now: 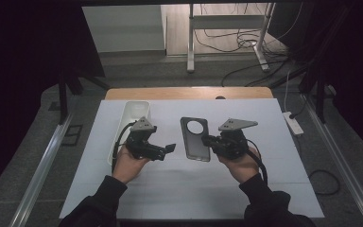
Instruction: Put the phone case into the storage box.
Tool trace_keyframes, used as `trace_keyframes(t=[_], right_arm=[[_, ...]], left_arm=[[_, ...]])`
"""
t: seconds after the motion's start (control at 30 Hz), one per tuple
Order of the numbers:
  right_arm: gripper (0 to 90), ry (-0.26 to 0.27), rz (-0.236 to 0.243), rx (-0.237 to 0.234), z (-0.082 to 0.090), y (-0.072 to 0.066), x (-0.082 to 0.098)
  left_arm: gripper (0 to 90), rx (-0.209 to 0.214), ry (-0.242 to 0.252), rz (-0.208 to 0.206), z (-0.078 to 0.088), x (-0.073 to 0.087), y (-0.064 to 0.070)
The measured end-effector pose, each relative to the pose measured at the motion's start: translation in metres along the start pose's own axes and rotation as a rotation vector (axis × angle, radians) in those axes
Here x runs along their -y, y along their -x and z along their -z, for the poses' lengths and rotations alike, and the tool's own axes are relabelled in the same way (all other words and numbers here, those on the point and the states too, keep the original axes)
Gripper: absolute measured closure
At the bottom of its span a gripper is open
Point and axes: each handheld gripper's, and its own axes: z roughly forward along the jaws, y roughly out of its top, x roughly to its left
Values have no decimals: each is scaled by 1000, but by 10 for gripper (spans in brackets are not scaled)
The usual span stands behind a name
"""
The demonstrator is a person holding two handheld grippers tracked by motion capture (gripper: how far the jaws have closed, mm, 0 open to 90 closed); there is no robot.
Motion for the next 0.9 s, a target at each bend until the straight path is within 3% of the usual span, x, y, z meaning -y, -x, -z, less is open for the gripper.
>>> trace_keyframes(t=[0.2,0.37,0.43,0.53,0.57,0.7,0.73,0.9], right_arm=[[813,-8,-15,9,-4,-5,1],[813,-6,-20,4,-8,-9,2],[813,-4,-22,5,-9,-12,2],[813,-3,-24,-2,-11,-15,2],[813,-3,-24,-2,-11,-15,2],[813,-6,-28,-9,-13,-17,2],[813,-4,-27,-12,-13,-18,2],[812,-4,-33,-22,-15,-21,3]], left_arm=[[0,-7,17,28,3,0,-2],[0,3,15,29,1,-2,3],[26,-19,2,5,-1,-3,7],[140,-27,-12,-9,-3,-3,12],[140,-17,-12,-9,-3,-3,13],[374,4,-26,-26,-6,-2,17],[374,13,-29,-29,-7,-1,19],[576,17,-33,-25,-9,-1,21]])
